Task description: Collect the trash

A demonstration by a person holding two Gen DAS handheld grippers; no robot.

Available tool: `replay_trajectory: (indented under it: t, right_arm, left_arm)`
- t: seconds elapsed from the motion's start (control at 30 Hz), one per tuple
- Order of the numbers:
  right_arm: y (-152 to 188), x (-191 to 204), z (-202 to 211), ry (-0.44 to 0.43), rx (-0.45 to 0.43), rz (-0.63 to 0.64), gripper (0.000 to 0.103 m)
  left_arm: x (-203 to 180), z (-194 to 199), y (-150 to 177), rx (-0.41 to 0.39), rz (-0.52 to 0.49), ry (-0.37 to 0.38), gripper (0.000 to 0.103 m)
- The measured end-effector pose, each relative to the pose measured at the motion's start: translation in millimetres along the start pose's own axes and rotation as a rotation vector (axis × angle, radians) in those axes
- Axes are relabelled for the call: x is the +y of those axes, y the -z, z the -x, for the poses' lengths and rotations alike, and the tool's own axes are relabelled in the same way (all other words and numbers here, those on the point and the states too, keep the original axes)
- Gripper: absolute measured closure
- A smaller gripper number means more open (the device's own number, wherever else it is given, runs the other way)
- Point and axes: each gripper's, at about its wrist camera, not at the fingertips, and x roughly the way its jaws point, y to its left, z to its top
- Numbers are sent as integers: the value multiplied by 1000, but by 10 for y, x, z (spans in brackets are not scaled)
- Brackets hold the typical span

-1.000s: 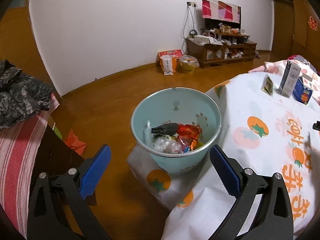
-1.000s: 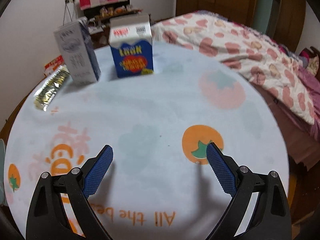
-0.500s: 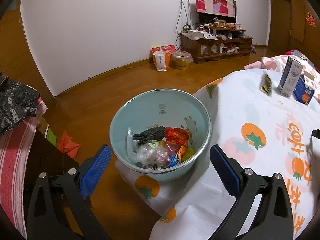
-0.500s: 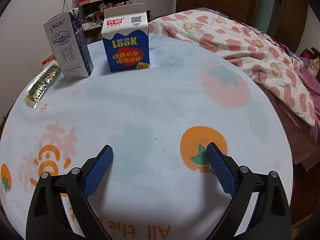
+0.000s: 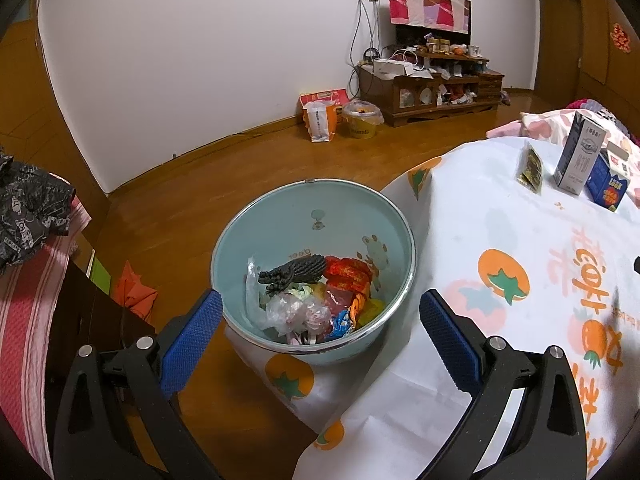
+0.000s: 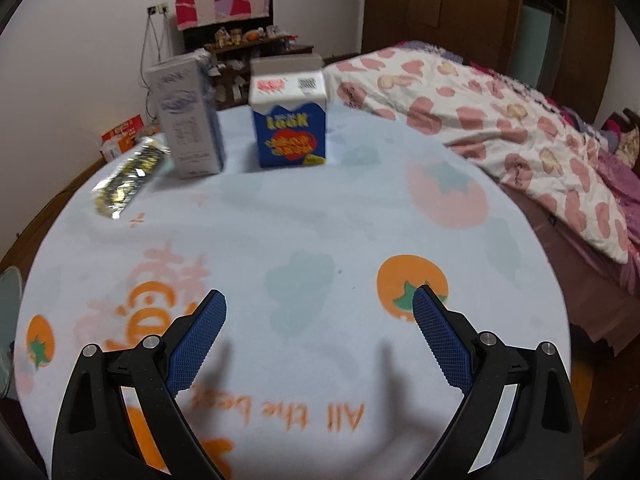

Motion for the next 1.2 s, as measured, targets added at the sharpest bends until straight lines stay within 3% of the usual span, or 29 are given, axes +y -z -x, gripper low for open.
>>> replay_trajectory:
  t: [0.33, 0.63, 0.9, 1.07, 1.2]
  right_arm:
    - [162, 770, 767, -141, -90, 118, 10]
    - [238, 1348, 1206, -267, -125, 161, 10]
    - [311, 1581, 1416, -316, -149, 189, 10]
    - [345, 1642, 1440, -330, -151, 200, 10]
    - [342, 1644, 1461, -339, -152, 192, 10]
  left_arm:
    - [83, 123, 0, -31, 15, -11, 6]
    - [215, 315, -52, -94, 27, -36, 6]
    - [242, 305, -59, -77, 38, -29, 6]
    - [232, 412, -56, -127, 10, -15, 14]
    - [213, 446, -90, -140, 4, -15, 14]
